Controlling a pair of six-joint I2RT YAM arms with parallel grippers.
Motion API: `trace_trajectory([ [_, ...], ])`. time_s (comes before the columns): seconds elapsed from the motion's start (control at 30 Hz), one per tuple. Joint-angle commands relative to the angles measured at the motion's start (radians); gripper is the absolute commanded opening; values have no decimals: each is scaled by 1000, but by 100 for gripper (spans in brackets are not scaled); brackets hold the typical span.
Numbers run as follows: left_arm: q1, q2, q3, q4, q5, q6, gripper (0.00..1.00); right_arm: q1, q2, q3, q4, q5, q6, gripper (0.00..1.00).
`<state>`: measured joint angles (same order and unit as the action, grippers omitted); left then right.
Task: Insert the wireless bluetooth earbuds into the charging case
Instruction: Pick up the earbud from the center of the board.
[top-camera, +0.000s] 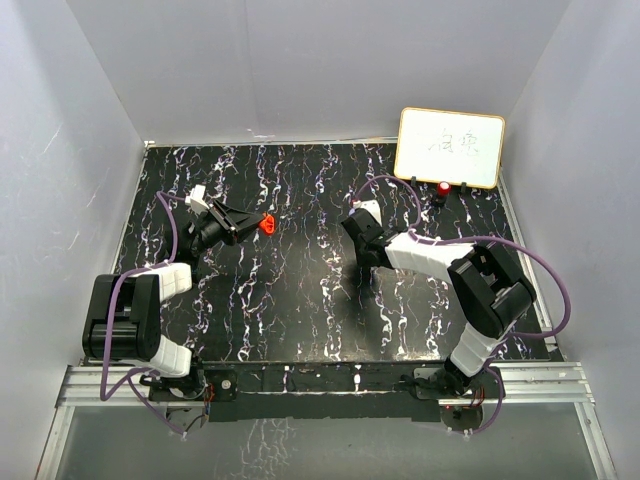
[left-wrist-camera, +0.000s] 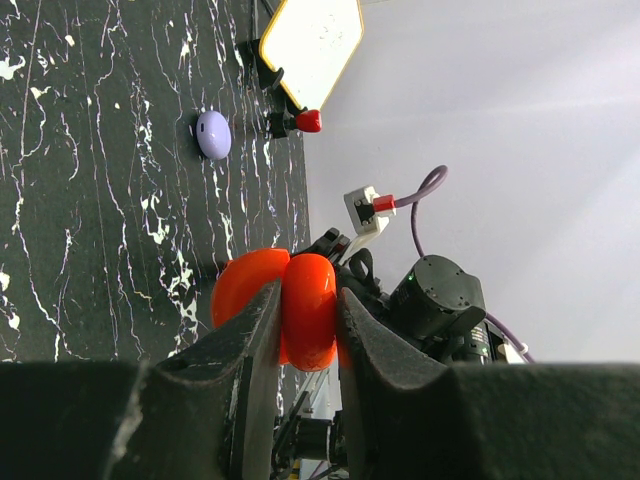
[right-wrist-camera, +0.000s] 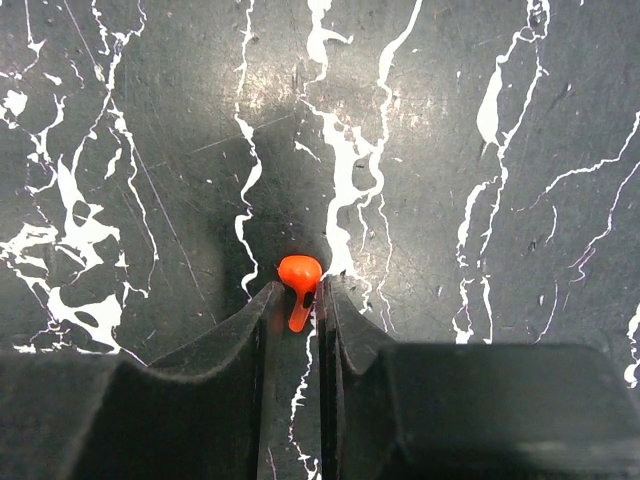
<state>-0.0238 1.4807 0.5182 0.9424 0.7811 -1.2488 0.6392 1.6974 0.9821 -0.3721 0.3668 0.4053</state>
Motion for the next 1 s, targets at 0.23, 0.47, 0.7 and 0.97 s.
trace_trajectory([
  [0.23, -4, -18, 11, 15, 8, 11, 0, -5, 14, 53, 39, 1, -10, 18],
  [0.47, -4, -17, 12, 13, 8, 11, 0, -7, 15, 55, 39, 1, -11, 17],
  [0.7, -4, -15, 11, 14, 8, 11, 0, -8, 16, 58, 35, 0, -12, 10],
  [0.97, -5, -14, 13, 12, 8, 12, 0, -11, 10, 56, 32, -2, -16, 2],
])
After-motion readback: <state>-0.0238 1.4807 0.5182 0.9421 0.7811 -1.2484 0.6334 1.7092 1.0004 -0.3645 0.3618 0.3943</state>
